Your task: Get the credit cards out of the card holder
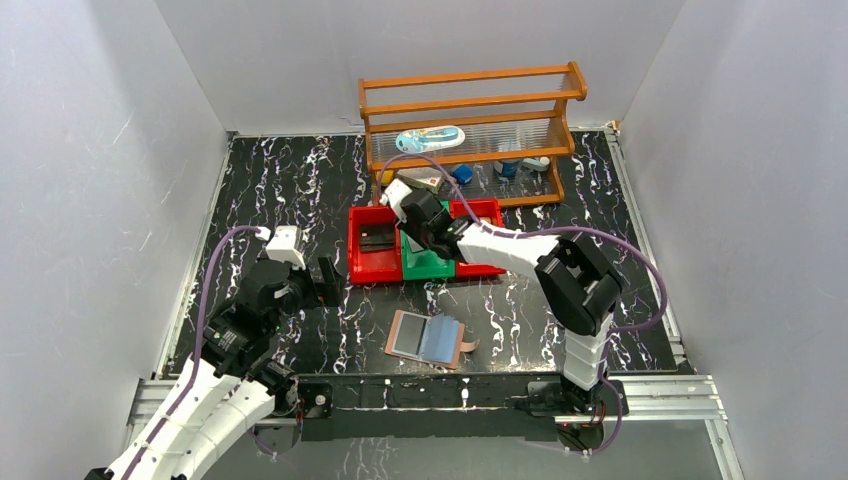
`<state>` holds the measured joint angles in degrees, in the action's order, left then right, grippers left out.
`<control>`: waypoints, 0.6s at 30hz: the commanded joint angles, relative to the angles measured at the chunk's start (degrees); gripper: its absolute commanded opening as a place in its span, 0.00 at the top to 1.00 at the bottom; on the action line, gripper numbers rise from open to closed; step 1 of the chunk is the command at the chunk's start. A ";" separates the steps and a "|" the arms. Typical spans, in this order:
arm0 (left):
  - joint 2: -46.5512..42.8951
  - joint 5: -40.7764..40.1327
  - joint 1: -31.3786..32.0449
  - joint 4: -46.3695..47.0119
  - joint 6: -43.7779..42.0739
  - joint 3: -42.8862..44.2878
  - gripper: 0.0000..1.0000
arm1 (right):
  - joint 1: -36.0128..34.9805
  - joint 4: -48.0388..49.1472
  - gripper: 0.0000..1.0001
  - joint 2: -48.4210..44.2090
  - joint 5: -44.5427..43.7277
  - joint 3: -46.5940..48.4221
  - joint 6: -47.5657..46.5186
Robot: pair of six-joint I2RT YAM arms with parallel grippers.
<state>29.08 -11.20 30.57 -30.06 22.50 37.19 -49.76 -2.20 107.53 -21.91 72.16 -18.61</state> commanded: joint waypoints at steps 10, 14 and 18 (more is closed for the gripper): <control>0.78 -0.66 -0.20 -0.17 -0.27 0.35 0.02 | 1.33 -16.84 0.65 0.38 6.48 7.17 44.23; 0.73 -0.69 -0.17 -0.20 -0.22 0.36 0.01 | 1.28 -19.55 0.67 3.78 5.99 9.06 46.08; 0.49 -0.90 -0.20 -0.18 -0.11 0.26 0.02 | 1.33 -20.21 0.68 5.66 3.99 9.16 47.41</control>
<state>29.85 -11.22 30.57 -30.09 22.52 37.19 -48.45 -20.21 111.50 -16.32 79.77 24.58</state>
